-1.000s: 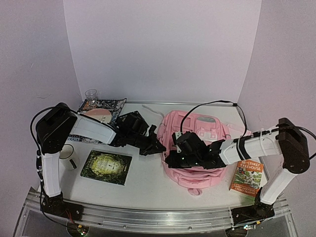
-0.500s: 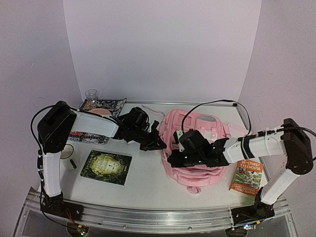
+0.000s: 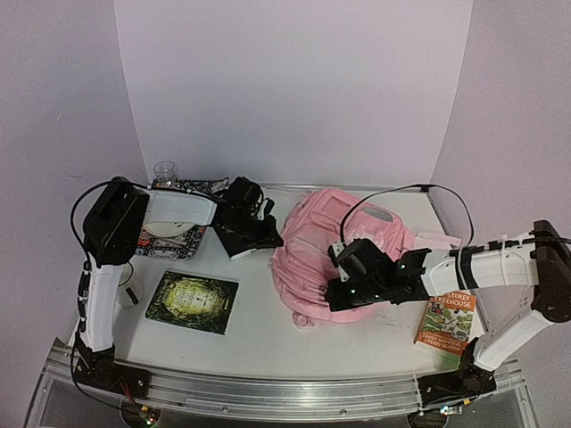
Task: Pack the student bag
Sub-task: Zip the second largest pocket of the bag in the student bag, then hold the second largest pocket of the student bag.
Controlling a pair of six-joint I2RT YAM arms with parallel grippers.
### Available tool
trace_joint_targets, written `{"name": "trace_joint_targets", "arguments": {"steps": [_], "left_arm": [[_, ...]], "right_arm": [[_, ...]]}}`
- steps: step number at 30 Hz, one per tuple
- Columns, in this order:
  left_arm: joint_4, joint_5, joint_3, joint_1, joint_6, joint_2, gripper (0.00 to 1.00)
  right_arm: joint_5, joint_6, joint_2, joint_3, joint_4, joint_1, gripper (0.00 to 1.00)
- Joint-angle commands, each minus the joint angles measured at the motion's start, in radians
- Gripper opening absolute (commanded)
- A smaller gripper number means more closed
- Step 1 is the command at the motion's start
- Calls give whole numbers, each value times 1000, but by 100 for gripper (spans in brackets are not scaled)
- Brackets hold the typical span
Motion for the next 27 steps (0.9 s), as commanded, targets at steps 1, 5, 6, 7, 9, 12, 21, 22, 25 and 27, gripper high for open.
{"name": "trace_joint_targets", "arguments": {"steps": [1, 5, 6, 7, 9, 12, 21, 22, 25, 27], "left_arm": [[18, -111, 45, 58, 13, -23, 23], [23, -117, -88, 49, -61, -128, 53], [24, -124, -125, 45, -88, -158, 59], [24, -130, -165, 41, -115, -188, 64], [25, -137, -240, 32, -169, -240, 70], [35, -134, -347, 8, -238, -311, 75], [212, -74, -498, -124, -399, -384, 77], [218, -67, -493, -136, -404, -374, 76], [223, -58, -483, -150, -414, -335, 67], [224, -50, -482, -152, -413, -319, 49]], "right_arm": [[-40, -41, 44, 78, -39, 24, 0], [-21, -51, 126, 155, 20, 24, 0], [-20, -53, 142, 169, 31, 24, 0], [-20, -54, 158, 181, 41, 24, 0], [-21, -54, 179, 194, 63, 23, 0], [-20, -59, 199, 209, 78, 23, 0], [-37, -75, 241, 241, 99, 23, 0], [-40, -76, 243, 243, 100, 23, 0], [-42, -82, 245, 247, 101, 23, 0], [-37, -85, 239, 242, 98, 24, 0]]}}
